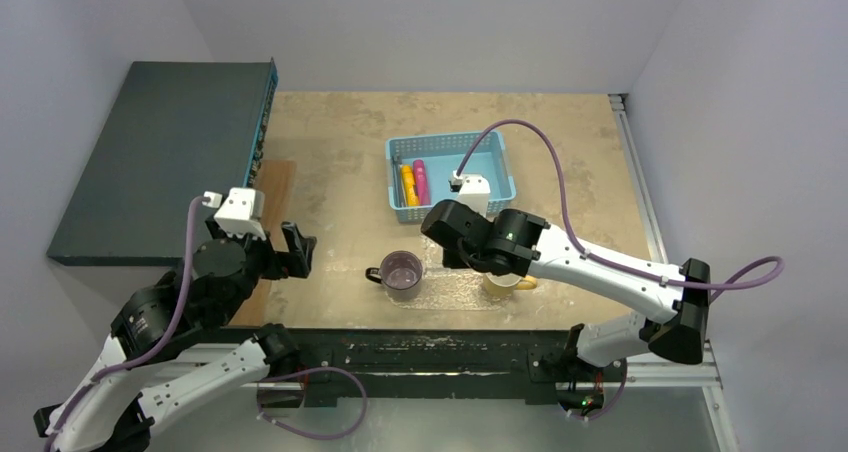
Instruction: Prepare toiletry sets of a toothbrush and toothpaste on the tray
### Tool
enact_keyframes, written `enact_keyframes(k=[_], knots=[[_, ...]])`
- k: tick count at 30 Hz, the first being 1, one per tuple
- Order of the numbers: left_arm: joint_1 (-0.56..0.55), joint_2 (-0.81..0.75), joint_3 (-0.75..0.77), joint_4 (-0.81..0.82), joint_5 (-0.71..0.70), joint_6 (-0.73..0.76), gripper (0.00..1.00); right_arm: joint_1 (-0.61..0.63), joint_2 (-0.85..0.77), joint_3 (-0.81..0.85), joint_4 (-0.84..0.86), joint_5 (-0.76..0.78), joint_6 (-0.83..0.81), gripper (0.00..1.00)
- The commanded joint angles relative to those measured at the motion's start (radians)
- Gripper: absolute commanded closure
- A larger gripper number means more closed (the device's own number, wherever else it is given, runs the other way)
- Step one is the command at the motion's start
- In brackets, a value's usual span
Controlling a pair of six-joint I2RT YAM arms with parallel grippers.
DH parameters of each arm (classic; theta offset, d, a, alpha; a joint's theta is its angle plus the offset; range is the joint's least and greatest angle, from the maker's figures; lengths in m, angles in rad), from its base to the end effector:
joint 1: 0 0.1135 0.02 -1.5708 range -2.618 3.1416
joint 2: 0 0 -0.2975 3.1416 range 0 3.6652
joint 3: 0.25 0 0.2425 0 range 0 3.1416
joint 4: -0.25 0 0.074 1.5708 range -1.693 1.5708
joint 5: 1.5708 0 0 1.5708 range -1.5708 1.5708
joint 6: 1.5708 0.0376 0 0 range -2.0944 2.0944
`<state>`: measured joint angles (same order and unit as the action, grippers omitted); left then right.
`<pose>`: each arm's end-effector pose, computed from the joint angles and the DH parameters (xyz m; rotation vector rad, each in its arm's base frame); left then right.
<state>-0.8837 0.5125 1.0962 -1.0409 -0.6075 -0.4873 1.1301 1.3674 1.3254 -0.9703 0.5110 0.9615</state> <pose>0.0279 -0.0002 0.3926 0.0108 1.9527 -0.2902 0.1249 0.2217 0.3644 -0.0231 2.4229 0.2832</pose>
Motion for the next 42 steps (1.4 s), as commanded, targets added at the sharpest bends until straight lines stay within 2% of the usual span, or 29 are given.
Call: enact_keyframes(k=[1, 17, 42], knots=[[0.005, -0.033, -0.032, -0.001, -0.030, -0.017, 0.01, 0.017, 0.003, 0.037, -0.041, 0.049, 0.074, 1.00], [0.004, -0.060, -0.064, -0.004, -0.040, -0.002, 0.01, 0.036, 0.003, -0.047, -0.015, 0.017, 0.103, 1.00], [0.006, -0.033, -0.065, -0.001, -0.024, -0.004, 0.01, 0.036, 0.022, -0.226, 0.149, -0.044, 0.172, 1.00]])
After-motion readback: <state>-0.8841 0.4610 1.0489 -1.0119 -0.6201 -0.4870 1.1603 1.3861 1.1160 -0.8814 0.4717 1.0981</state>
